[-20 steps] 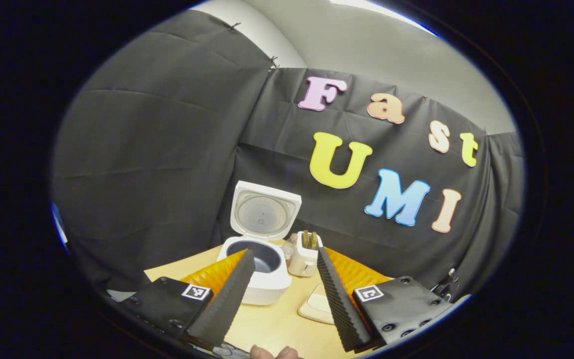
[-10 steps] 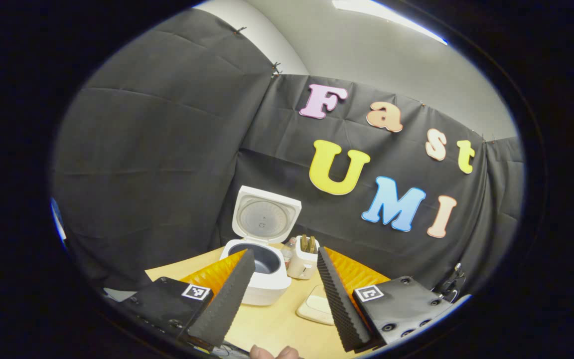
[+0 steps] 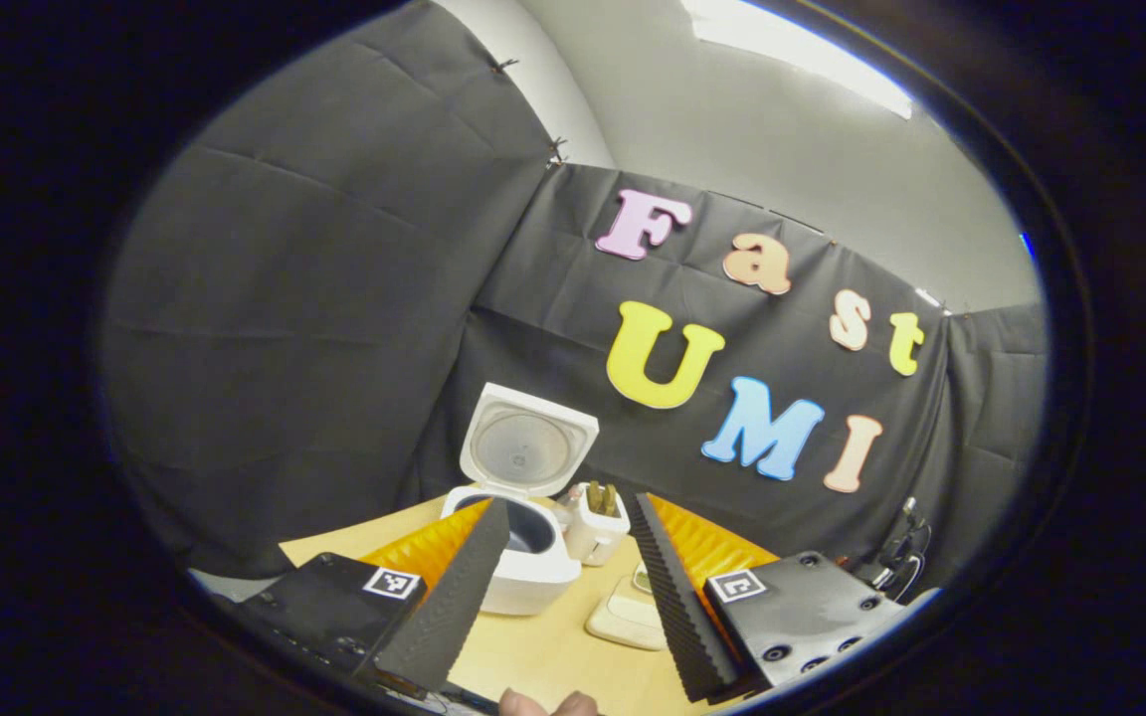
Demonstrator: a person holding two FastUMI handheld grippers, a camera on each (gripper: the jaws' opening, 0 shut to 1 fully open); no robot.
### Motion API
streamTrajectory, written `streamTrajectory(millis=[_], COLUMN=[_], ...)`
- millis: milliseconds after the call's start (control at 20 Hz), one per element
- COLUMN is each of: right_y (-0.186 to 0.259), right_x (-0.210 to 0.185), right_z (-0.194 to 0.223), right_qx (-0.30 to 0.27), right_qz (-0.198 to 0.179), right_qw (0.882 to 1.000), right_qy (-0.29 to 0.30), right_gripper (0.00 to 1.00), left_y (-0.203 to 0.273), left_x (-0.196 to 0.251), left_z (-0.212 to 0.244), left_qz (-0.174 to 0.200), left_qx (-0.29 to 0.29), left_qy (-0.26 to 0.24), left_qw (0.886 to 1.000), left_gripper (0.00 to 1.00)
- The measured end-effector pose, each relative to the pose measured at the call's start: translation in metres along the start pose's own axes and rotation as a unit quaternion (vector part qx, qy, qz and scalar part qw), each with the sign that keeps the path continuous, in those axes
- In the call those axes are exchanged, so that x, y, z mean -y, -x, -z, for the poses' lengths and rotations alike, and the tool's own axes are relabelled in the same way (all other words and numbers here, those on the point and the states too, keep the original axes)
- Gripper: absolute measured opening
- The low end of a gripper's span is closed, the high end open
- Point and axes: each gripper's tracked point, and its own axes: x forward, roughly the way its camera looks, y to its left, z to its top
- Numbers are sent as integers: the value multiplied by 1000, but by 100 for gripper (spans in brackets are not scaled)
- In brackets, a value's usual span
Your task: Close the left gripper, press the button to open the rice cooker; take a wooden spoon from the chopstick holder with the right hand, scoop a spoonful of rice and pour it into the rice cooker, then put the wooden spoon back into the chopstick holder.
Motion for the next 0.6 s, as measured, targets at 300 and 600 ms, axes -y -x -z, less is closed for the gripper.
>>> streamTrajectory(millis=[300,600], right_y=[2,-66], right_x=[-92,-141], right_z=[20,68], right_qx=[-10,-61], right_qz=[-30,-49], right_qw=[998,993], right_qy=[48,89], right_gripper=[11,10], left_y=[5,-3], left_x=[-17,-50], left_z=[-1,-20], left_qz=[35,-10], left_qx=[-14,0], left_qy=[32,32], left_qw=[999,999], left_gripper=[90,83])
